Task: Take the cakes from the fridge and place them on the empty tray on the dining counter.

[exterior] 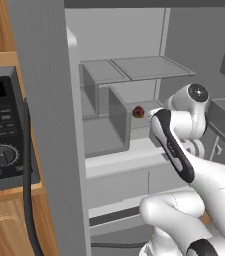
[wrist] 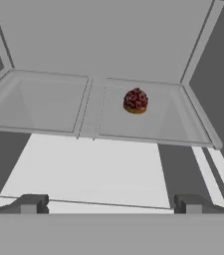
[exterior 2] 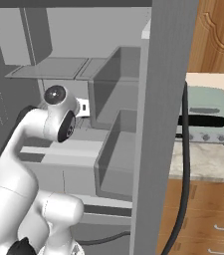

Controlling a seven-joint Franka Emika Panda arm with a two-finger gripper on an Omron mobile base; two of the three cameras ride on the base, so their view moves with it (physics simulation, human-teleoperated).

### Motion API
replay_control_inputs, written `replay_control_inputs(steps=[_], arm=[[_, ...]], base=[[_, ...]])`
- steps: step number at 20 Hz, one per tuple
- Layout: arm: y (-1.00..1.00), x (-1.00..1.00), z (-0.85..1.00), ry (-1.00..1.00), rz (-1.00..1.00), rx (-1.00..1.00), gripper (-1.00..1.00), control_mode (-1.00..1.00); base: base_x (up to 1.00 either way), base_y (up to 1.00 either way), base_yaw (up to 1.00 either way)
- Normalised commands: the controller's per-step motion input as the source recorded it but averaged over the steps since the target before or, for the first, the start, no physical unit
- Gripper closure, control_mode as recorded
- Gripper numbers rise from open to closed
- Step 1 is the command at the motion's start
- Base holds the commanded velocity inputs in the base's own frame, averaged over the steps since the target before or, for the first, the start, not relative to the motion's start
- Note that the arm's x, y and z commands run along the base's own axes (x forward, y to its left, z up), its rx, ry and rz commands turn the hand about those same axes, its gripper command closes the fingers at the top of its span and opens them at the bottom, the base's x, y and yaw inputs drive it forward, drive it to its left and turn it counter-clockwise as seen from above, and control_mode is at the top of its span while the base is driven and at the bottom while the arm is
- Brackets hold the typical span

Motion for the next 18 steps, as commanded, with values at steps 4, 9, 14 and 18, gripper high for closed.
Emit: replay_control_inputs(steps=[4,9,14,18], arm=[[-0.14,0.36,-0.32,0.00,0.00,0.00,-1.00,-1.00],[-0.14,0.38,-0.18,-0.02,0.00,0.00,-1.00,-1.00],[-0.14,0.57,-0.09,0.00,0.00,0.01,-1.00,-1.00],[-0.03,0.39,-0.05,0.00,0.00,0.03,-1.00,-1.00]], base=[[0.00,0.00,0.00],[0.00,0.00,0.00],[0.00,0.00,0.00],[0.00,0.00,0.00]])
